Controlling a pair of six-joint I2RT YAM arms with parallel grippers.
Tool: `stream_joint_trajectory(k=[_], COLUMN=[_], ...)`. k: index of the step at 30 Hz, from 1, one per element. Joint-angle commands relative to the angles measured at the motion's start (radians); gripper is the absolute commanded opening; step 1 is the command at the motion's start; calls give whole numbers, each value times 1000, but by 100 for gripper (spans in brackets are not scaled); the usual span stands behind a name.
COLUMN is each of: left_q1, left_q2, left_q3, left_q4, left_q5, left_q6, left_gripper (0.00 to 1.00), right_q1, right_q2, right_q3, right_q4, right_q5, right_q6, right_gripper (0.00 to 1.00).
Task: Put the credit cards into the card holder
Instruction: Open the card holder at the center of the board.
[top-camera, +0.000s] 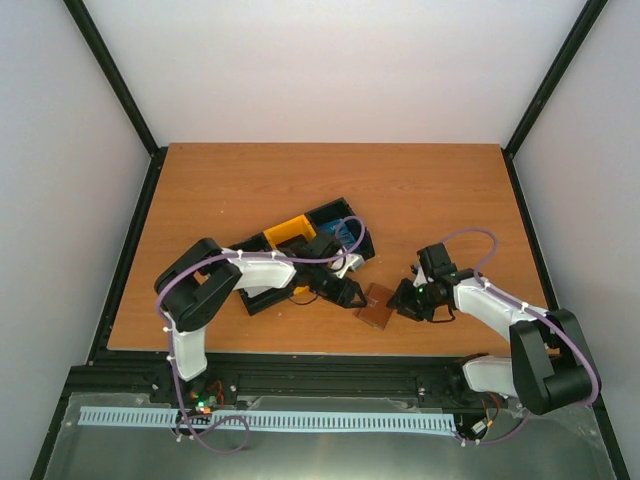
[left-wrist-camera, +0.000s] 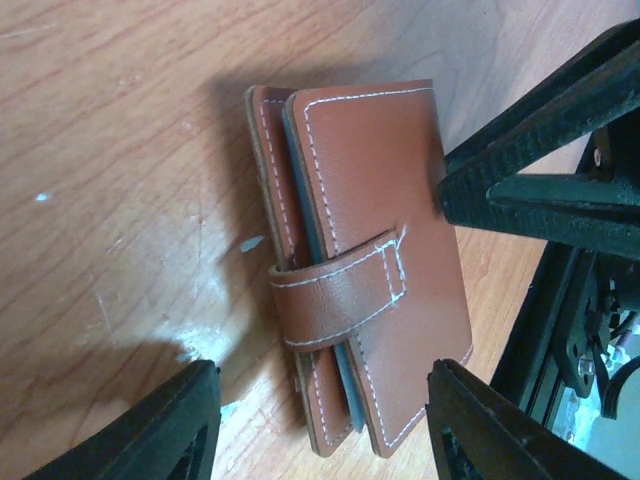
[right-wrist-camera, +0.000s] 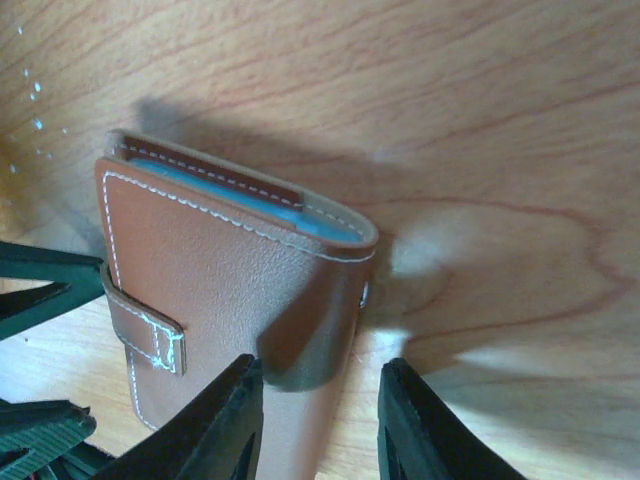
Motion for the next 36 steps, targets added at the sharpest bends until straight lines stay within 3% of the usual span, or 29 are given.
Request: stream_joint_trajectory(k=[1, 4, 14, 17, 21, 26, 29, 36], left_q1=[-10, -10, -10, -10, -10, -10, -10, -10], left_q2=[54, 87, 108, 96, 61, -49, -146, -410], left_q3=[57, 77, 161, 182, 175, 138, 108, -48], left_q4=[7, -30, -163, -174, -173, -133, -90, 197], left_q5=[76, 112, 121, 118, 70, 20, -19, -204], left_q6=[-42, -51, -80, -80, -56, 48, 136, 459], left_gripper=[55, 50, 46, 39, 21, 8, 6, 7], right_q1=[12, 15, 20, 21, 21, 18, 11, -42], right_q2=[17, 51, 102, 99, 66, -86, -183, -325], right_q3=[-29, -39, -81, -97, -102, 7, 106, 363], right_q4=[53, 97, 216, 253, 261, 80, -67, -303], right_q5=[-51, -77, -112, -116, -91, -10, 9, -45], right_q6=[29, 42, 92, 110, 113, 73, 69, 148], right_gripper=[30, 27, 25, 25, 27, 40, 53, 69])
